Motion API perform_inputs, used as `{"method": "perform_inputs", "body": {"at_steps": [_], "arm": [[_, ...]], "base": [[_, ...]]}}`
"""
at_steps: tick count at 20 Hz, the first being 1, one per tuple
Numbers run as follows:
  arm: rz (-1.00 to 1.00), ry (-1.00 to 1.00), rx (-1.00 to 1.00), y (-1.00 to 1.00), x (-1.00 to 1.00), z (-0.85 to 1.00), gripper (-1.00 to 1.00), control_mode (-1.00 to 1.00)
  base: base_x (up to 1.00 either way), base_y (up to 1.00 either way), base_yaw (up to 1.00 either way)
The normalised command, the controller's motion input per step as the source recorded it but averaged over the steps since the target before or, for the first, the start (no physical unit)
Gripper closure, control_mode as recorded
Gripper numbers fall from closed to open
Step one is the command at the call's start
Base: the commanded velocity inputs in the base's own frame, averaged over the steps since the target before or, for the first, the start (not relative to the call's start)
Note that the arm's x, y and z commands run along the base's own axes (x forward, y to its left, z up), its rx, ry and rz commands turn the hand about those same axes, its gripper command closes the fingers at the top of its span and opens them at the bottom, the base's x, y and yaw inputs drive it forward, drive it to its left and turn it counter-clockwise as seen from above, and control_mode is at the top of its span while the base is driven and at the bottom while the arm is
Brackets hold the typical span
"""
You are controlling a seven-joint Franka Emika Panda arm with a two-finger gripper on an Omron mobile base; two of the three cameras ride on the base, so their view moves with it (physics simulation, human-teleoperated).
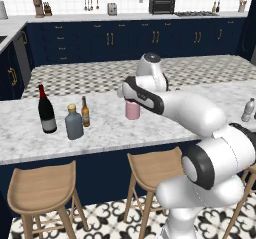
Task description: Move the plastic bottles in the middle to the plastics group, and the glass bottles in the middle to the glass group.
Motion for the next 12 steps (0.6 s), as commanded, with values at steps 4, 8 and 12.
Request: {"method": "perform_inputs", "body": {"at_steps": [4,8,12], "arm": [[0.0,0.31,-0.2,-0.34,0.62,-0.02,-1.0,-1.0],[0.0,0.19,-0.09,-0.19,0.51,-0.31,-1.0,-1.0],[0.01,-0.07,0.0,-0.11,0.01,-0.06,-1.0,-1.0]], "base": [[0.0,0.0,0.0],[0.0,0.0,0.0],[0.0,0.0,0.0]]}}
